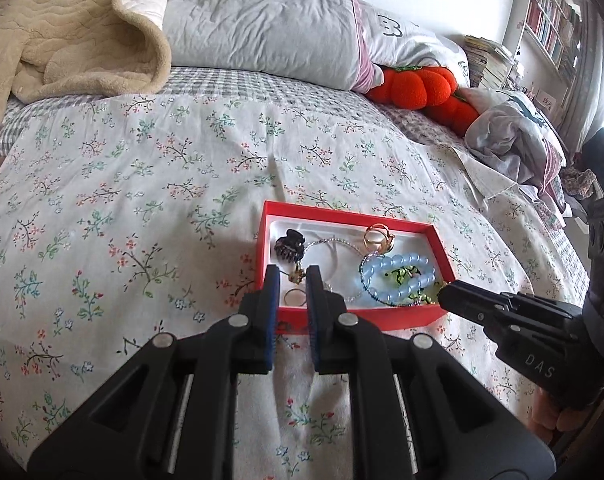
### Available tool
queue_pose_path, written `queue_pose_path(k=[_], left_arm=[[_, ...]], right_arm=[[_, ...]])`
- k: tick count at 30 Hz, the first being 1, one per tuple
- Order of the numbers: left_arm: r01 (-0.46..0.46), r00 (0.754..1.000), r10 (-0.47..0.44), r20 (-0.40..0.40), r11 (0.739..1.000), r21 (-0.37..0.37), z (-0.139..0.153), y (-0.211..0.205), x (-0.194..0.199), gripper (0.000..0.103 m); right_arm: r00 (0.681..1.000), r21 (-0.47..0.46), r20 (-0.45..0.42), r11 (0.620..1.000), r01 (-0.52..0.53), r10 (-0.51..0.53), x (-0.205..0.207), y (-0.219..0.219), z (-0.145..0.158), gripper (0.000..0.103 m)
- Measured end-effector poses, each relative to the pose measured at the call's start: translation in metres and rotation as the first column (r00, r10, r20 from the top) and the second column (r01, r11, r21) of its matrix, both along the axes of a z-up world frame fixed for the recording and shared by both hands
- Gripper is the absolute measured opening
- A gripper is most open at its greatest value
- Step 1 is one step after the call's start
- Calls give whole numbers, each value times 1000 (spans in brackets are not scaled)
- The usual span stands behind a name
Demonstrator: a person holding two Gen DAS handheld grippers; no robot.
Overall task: Organize jewelry
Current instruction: 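Carry both gold earrings into the red box with both grippers, then open both grippers to release the earrings in the box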
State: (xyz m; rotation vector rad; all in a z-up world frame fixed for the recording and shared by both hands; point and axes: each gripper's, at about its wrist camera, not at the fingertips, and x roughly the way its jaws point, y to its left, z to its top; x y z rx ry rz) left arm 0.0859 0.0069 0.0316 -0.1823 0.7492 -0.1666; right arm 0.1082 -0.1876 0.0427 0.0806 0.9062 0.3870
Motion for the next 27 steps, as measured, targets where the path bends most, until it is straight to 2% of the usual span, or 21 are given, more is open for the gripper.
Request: queue_pose_path(k=[5, 15, 17, 19, 24, 27], left_arm=[[20, 1000, -21, 6, 1000, 18, -8, -13, 12, 15], [41, 999, -40, -16, 998, 42, -18, -23, 19, 15], [41, 999, -40, -21, 998, 43, -16, -23, 17, 23], [36, 999, -35, -14, 998, 42, -12, -22, 15, 42], [16, 1000, -15, -9, 998, 57, -1, -19, 5, 64], [-31, 999, 34, -42, 997, 71, 0, -9, -3, 75]], right_arm=[[1000, 26, 17, 1000, -7, 7, 11, -7, -3, 7], [999, 13, -5, 999, -38, 38, 18, -1, -13, 7], [1000, 17, -3, 999, -31, 31, 17, -2, -13, 8], [1000, 18, 9, 999, -29, 28, 17, -2, -10, 9], [999, 6, 18, 1000, -26, 26, 11, 1, -1, 11], [1000, -16, -4, 1000, -9, 9, 4, -1, 1, 12]])
